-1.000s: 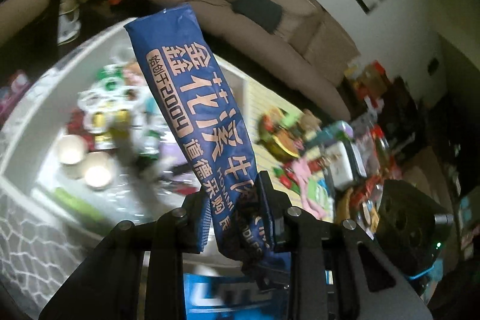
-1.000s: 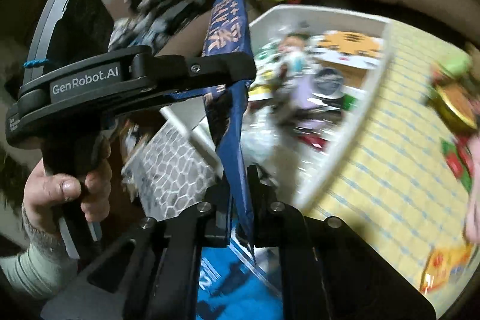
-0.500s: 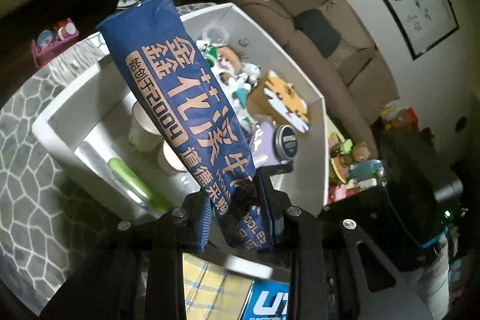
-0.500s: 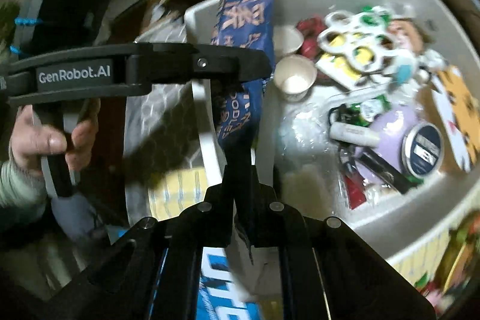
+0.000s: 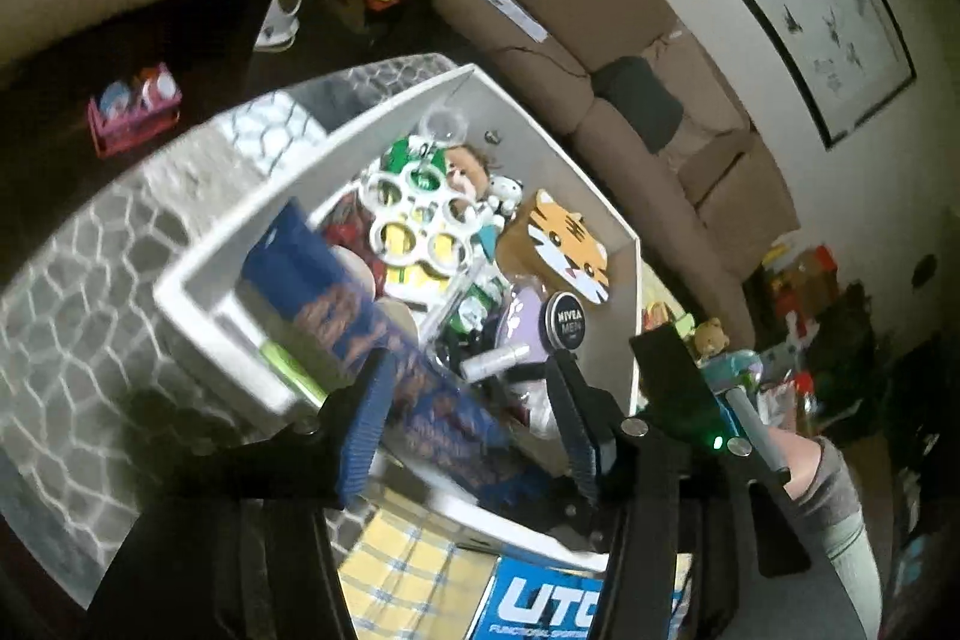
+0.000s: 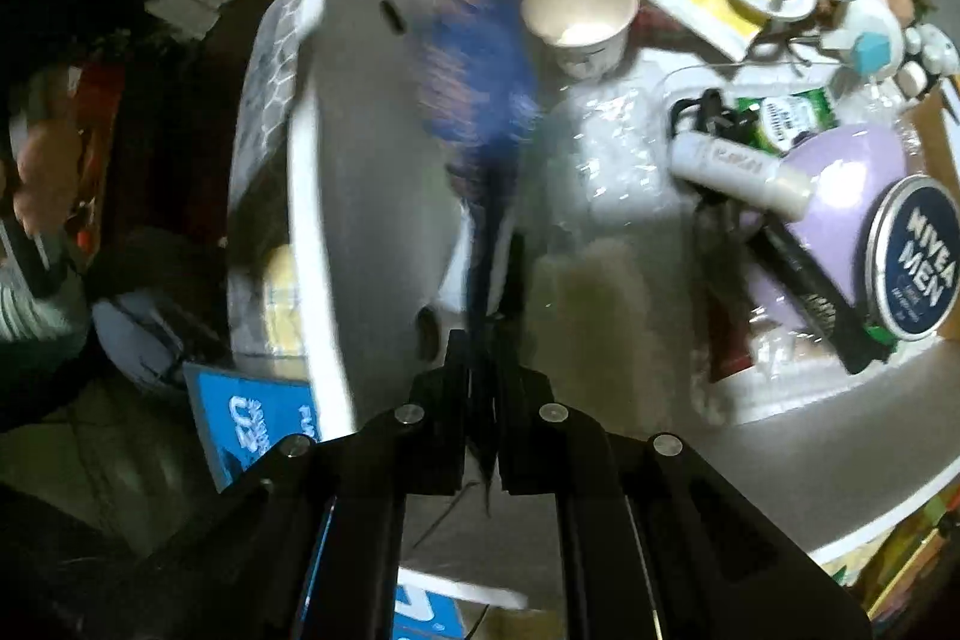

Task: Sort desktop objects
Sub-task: 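Open the left gripper to drop the blue bag into the box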

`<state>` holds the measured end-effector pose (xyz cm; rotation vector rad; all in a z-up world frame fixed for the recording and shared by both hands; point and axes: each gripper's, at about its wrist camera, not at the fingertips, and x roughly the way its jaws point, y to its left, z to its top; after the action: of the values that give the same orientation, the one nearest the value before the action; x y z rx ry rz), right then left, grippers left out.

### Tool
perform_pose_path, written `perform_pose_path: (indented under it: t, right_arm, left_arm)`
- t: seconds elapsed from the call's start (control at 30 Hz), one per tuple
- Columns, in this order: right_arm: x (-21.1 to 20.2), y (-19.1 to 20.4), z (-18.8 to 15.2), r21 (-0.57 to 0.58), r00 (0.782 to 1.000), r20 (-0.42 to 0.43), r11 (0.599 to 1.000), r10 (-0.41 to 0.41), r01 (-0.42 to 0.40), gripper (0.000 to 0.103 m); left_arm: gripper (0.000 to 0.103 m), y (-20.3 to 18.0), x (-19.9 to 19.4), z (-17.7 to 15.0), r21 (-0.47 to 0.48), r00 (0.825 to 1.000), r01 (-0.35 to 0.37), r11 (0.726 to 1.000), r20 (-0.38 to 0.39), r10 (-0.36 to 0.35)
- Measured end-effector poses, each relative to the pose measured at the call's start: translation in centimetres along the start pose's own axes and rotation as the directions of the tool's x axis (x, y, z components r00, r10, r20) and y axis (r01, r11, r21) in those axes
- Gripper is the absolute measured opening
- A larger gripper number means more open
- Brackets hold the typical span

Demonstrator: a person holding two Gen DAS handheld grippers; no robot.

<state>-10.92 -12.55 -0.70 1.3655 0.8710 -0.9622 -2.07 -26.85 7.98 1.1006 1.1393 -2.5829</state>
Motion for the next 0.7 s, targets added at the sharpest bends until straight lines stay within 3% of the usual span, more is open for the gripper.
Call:
perform_pose_path:
  t: [0.13,0.23,0.37,0.43,0.5,0.53,0.63,0.7]
  right_arm:
    - [-0.2,-0.7,-0.7,0.035,0.999,-0.044,0.999,-0.030,0.031,0.012]
    - [-0.9,-1.1,-1.4,0.050,0.997,-0.046,0.997,-0.054,0.056,0.014]
    - [-3.0,-1.1,-2.5,0.078,0.996,-0.007,0.993,-0.088,0.088,0.031]
    - [-4.4,-1.0,-2.8,0.094,0.993,0.033,0.989,-0.116,0.113,0.037]
    - [-6.5,-0.9,-3.8,0.134,0.986,0.106,0.984,-0.132,0.117,0.051]
    - [-7.7,-0.8,-4.5,0.152,0.979,0.147,0.982,-0.138,0.115,0.061]
    - [-10.7,-0.2,-6.6,0.221,0.948,0.251,0.965,-0.198,0.143,0.067]
    - [-12.9,-0.1,-8.4,0.289,0.923,0.320,0.950,-0.214,0.120,0.073]
  left_arm:
    - [0.056,-1.4,-0.3,2.3,0.100,0.999,-0.043,0.994,-0.006,0.044]
    - [0.056,-1.5,1.2,3.8,0.187,0.991,-0.114,0.976,-0.051,0.125]
    - [0.056,-1.4,4.3,4.6,0.260,0.970,-0.159,0.953,-0.136,0.199]
    - [0.061,-1.5,5.2,4.2,0.291,0.964,-0.167,0.942,-0.153,0.219]
    - [0.089,-1.9,5.4,3.4,0.322,0.960,-0.170,0.931,-0.158,0.230]
    - [0.092,-2.1,5.4,3.0,0.334,0.961,-0.169,0.927,-0.153,0.230]
    - [0.093,-3.2,5.2,1.9,0.372,0.957,-0.179,0.911,-0.149,0.249]
    - [0.096,-4.2,4.7,1.0,0.388,0.959,-0.177,0.905,-0.140,0.248]
